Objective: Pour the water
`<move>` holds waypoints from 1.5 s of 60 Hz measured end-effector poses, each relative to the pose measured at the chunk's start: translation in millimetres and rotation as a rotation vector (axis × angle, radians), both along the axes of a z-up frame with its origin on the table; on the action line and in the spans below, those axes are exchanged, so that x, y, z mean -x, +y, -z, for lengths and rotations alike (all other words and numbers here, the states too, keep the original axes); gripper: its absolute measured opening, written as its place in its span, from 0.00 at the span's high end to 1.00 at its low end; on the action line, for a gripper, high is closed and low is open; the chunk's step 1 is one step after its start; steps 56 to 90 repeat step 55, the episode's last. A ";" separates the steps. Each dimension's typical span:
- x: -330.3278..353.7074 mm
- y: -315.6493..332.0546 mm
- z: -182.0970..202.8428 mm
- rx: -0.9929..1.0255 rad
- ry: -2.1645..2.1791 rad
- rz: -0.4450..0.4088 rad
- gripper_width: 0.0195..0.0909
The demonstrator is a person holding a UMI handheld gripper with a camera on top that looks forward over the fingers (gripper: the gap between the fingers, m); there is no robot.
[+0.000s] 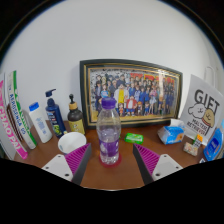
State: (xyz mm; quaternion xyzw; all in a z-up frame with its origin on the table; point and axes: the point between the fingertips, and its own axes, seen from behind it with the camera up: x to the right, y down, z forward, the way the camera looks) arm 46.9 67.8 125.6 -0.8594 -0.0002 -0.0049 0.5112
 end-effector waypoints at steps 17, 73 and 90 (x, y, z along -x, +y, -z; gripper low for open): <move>37.1 -167.5 -64.2 0.103 0.000 0.064 0.08; 25.6 -296.9 -116.8 0.069 -0.101 0.030 0.07; 25.6 -296.9 -116.8 0.069 -0.101 0.030 0.07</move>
